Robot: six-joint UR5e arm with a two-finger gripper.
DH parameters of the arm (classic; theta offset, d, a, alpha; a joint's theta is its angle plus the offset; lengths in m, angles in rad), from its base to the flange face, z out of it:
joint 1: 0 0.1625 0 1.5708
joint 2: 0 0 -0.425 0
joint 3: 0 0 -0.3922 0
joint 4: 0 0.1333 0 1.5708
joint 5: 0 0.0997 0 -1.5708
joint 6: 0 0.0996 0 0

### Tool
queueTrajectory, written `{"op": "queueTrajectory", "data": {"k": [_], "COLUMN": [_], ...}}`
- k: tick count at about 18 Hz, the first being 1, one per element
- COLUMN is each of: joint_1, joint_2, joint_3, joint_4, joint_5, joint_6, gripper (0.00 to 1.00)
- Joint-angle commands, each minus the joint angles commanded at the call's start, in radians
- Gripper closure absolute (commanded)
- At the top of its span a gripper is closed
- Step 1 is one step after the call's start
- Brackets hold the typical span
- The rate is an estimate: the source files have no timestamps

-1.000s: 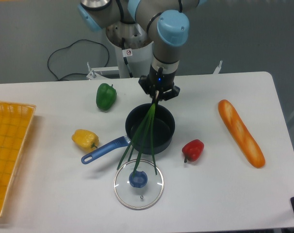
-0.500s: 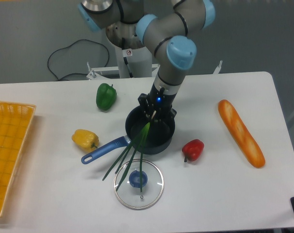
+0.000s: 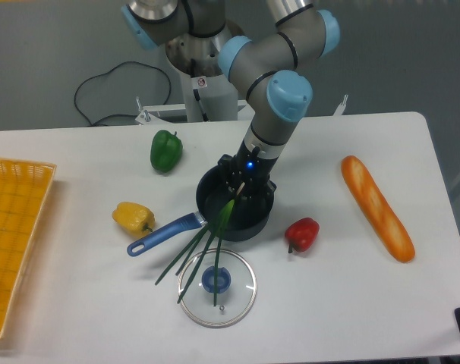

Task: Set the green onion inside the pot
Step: 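Lower the green onions down into the saucepan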

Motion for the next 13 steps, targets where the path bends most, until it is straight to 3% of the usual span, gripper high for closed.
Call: {"op": "queueTrajectory", "data": {"k": [6,10,13], "joint_1": [-0.008,-0.009,-0.009], "joint_2": [0.009,0.012,0.020], "joint_3": [-0.008,-0.009,-0.011], "joint_4": [-0.002,-0.002,-0.003], "joint_5": [0.015,0.023,0.025], "joint_6": [0.003,0.005,0.009], "gripper": [0.56,0.57,0.67]}}
